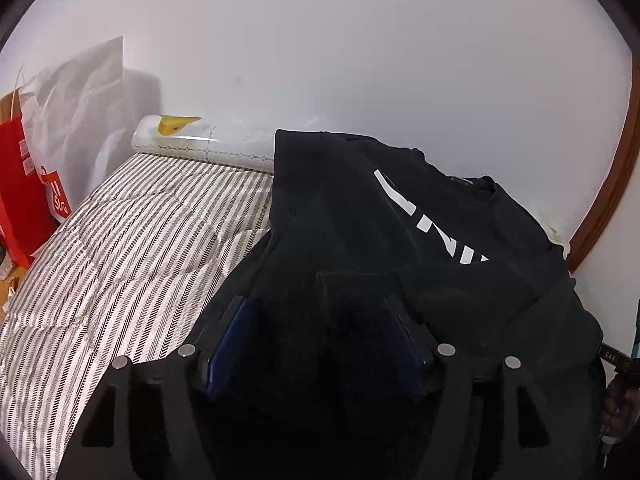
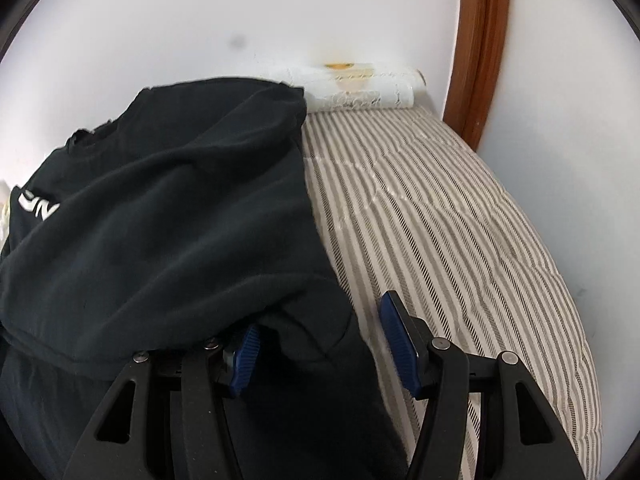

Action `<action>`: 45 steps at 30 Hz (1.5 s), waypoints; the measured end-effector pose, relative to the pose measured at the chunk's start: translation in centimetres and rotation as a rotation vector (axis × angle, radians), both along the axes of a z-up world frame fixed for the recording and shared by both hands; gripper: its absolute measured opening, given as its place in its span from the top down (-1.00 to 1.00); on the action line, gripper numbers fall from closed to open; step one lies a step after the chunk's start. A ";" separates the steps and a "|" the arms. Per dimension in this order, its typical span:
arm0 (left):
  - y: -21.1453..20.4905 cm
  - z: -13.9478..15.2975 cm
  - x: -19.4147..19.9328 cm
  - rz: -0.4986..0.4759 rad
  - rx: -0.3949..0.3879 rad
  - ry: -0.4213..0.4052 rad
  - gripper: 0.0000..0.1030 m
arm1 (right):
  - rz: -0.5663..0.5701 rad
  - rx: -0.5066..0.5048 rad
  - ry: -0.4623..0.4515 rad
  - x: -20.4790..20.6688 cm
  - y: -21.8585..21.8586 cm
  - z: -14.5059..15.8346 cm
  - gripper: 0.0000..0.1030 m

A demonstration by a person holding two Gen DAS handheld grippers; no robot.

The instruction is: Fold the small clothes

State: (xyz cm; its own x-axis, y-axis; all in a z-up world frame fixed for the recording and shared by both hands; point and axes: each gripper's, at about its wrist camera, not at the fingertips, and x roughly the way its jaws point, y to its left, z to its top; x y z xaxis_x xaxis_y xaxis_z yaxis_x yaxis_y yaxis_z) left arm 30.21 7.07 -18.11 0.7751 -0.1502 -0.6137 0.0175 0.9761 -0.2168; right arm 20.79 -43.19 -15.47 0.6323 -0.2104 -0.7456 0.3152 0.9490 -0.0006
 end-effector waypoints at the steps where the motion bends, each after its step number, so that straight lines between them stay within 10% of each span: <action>1: 0.1 0.0 0.0 0.002 -0.003 0.000 -0.28 | -0.033 -0.009 -0.007 -0.1 -0.3 0.1 0.27; 8: 0.9 -0.4 0.5 0.015 -0.023 0.024 -0.30 | -0.193 0.026 -0.068 -2.7 -3.0 0.7 0.25; 25: -2.8 0.7 3.6 -0.185 -0.007 0.109 -0.32 | 0.006 0.015 -0.101 -6.7 2.1 4.5 0.04; 32: -4.0 1.5 5.6 -0.183 0.008 0.148 0.78 | 0.028 0.041 -0.138 -3.8 4.5 4.2 0.04; 38: -1.6 5.7 2.5 -0.111 -0.064 -0.099 0.82 | -0.022 -0.032 -0.045 -2.1 3.8 1.7 0.18; 45: -2.6 0.9 4.1 -0.085 0.061 0.079 0.63 | -0.006 -0.048 -0.054 -2.9 4.1 2.8 0.24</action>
